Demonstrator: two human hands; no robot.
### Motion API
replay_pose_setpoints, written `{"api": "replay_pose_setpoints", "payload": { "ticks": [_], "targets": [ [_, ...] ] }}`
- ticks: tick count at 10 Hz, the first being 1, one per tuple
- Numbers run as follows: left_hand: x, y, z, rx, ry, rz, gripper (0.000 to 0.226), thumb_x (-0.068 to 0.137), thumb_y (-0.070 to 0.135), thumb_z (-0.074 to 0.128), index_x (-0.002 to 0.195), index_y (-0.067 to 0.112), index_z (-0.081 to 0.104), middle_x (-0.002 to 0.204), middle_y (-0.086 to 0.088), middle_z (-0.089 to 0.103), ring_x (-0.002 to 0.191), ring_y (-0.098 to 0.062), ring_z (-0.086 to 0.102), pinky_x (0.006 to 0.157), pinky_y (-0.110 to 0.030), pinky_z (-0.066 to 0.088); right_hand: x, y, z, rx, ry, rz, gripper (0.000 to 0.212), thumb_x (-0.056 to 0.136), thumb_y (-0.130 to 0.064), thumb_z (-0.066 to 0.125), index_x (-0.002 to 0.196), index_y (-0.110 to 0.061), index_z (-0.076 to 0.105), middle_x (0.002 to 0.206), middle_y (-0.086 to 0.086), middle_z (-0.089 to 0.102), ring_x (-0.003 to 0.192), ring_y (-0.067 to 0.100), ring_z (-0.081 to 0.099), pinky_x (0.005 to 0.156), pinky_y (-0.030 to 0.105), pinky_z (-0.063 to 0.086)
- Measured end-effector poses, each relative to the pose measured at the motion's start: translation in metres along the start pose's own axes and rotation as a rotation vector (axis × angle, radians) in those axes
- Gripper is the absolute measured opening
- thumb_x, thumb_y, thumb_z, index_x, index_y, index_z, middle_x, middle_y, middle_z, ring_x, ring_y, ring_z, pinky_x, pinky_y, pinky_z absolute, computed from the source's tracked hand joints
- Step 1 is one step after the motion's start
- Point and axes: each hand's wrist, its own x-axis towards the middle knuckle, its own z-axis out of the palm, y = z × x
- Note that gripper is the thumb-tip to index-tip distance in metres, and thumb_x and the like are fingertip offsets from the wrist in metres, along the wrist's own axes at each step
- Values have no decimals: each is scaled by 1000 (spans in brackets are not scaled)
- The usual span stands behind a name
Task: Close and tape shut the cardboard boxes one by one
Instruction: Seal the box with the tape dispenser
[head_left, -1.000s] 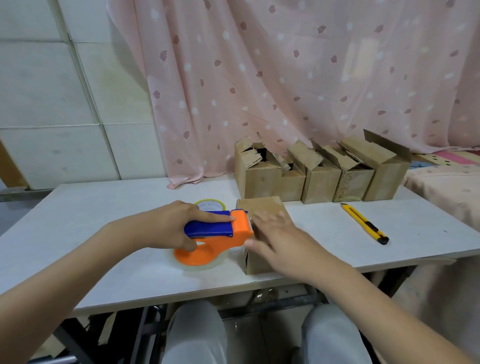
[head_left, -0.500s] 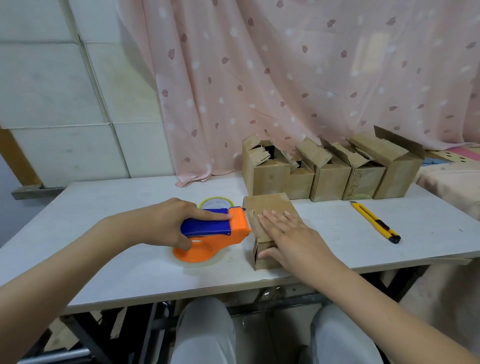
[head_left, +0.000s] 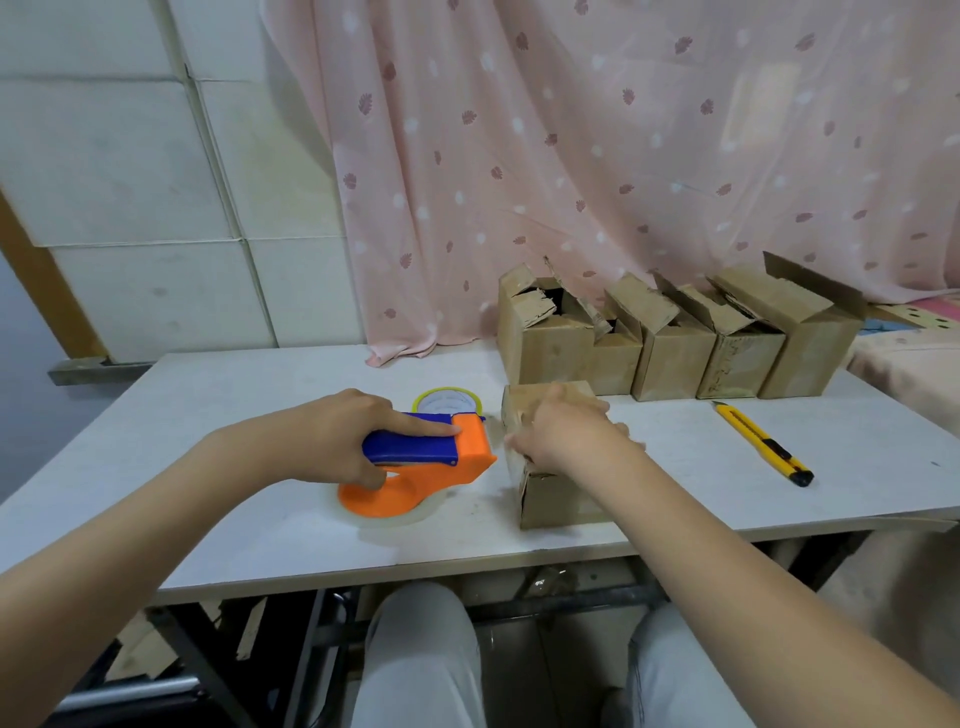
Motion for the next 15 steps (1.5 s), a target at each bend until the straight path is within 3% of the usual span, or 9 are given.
{"api": "replay_pose_setpoints", "payload": {
  "ticks": [1,3,5,6,7,9,11,12,15],
  "targets": [
    [1,-1,0,-5,1,-1,82,82,24,67,130,76,27,90,10,51,83,-6,47,64,-14,33,24,-9,-1,-111,-89,11,136,63,-79,63,154,-21,-20,155,28,25,137,46,33,108,54,37],
    [5,3,-1,12,-30,-1,84,81,24,67,130,77,22,90,11,48,83,-5,45,63,-15,30,-12,0,-30,-60,-86,-177,80,91,-43,67,147,-1,29,132,15,55,112,34,54,87,36,41],
    [7,7,-5,-88,-4,14,93,80,19,67,128,82,18,91,8,50,80,-10,48,66,-17,35,-44,27,-61,424,-130,-277,93,93,-33,70,152,10,12,105,11,59,87,11,56,96,22,47],
    [11,10,-7,-104,49,39,95,80,19,67,126,85,16,92,5,50,80,-11,49,67,-18,37,-21,47,-52,428,-146,-283,94,67,-61,76,134,0,51,99,16,66,73,27,66,75,45,61],
    [6,5,-2,-96,32,30,93,80,20,66,128,83,17,92,5,50,81,-10,49,70,-20,40,-16,70,-50,610,-218,-181,62,80,-47,76,124,-9,56,95,17,59,59,32,61,57,42,55],
    [6,10,-1,-59,6,18,90,83,20,63,130,81,18,89,9,47,79,-7,46,65,-15,33,-10,91,-35,796,-359,-206,39,91,-46,63,124,-25,63,118,29,59,78,39,63,73,48,58],
    [16,25,-1,-83,-11,50,91,83,16,64,132,77,19,90,12,46,79,-8,46,66,-15,35,-7,94,-29,694,-209,-208,42,85,-54,48,100,-18,65,87,7,58,79,23,46,77,37,37],
    [24,31,1,-104,-2,63,90,83,15,64,135,75,22,94,14,48,78,-8,47,63,-15,36,-8,83,-25,91,310,-428,46,100,-28,44,146,-21,44,133,11,58,121,30,52,96,38,40],
    [28,29,-1,-103,-6,87,87,85,17,64,135,75,22,91,17,46,78,-7,47,65,-16,36,-25,71,-21,-333,144,-786,87,96,-69,33,161,-18,6,168,0,0,154,20,-3,121,29,-1]
  ]
}}
